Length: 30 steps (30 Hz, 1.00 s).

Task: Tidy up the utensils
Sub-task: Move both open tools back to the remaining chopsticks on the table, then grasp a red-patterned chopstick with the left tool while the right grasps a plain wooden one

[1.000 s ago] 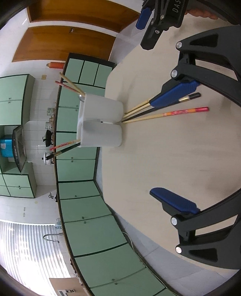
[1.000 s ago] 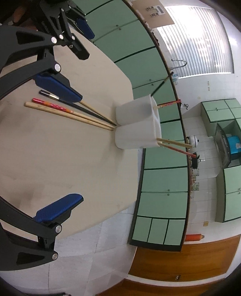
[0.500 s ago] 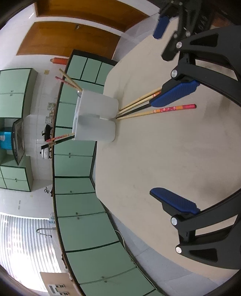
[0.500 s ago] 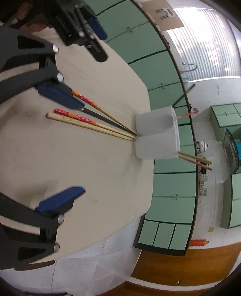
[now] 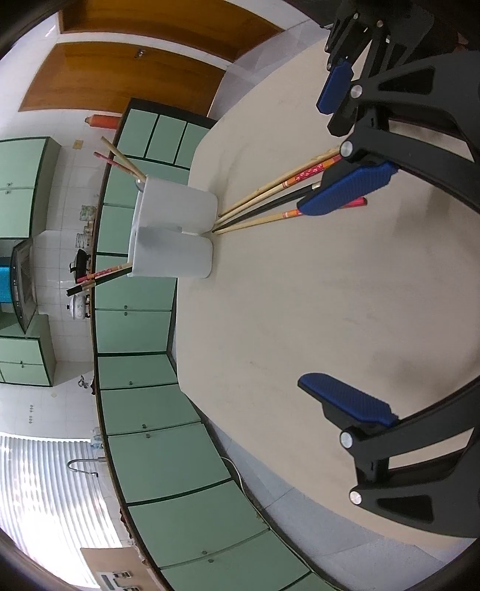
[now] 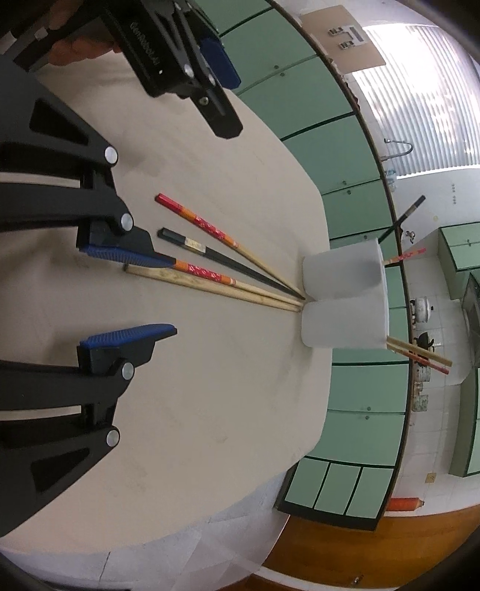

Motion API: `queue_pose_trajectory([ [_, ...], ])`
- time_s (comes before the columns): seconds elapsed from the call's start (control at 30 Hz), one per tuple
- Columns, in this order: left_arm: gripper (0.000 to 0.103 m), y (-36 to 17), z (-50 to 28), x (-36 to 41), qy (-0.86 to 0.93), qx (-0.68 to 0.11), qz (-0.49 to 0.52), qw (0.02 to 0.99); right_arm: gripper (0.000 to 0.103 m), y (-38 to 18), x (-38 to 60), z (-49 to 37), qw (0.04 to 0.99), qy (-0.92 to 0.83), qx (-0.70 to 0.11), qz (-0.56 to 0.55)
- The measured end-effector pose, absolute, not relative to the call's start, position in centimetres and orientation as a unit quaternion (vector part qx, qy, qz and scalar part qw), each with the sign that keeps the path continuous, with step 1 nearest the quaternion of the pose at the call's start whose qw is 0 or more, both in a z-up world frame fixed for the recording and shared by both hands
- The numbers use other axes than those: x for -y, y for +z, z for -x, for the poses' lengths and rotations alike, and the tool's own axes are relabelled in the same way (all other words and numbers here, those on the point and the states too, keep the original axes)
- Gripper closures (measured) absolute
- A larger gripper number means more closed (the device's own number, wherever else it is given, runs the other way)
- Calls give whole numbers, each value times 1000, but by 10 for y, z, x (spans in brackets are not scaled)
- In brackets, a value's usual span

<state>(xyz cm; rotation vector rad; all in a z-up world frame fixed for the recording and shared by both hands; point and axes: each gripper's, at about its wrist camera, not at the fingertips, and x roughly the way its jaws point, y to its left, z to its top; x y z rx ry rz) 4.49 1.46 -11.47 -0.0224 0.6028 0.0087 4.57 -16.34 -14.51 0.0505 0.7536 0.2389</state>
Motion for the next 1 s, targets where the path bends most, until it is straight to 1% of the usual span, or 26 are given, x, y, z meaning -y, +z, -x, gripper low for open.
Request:
queue_pose_trajectory([
  [0.13, 18, -115, -43, -15, 4, -296, 11, 955, 72, -150, 160, -45, 918, 123, -377, -23],
  [0.27, 18, -114, -42, -15, 3, -296, 9, 955, 76, -155, 157, -47, 912, 125, -389, -21],
  [0.5, 18, -116, -45, -13, 1, -302, 7, 953, 78, -156, 153, -50, 911, 120, -395, -9],
  [0.6, 18, -118, -47, -12, 0, -305, 8, 952, 83, -156, 152, -50, 911, 113, -395, -9],
  [0.67, 18, -118, -48, -13, -1, -308, 8, 951, 89, -157, 155, -51, 911, 109, -396, -16],
  [0.77, 18, -119, -49, -11, -2, -310, 7, 951, 94, -158, 159, -51, 911, 106, -397, -28],
  [1.0, 18, -122, -51, -4, -7, -316, -2, 949, 94, -158, 158, -51, 910, 108, -399, -26],
])
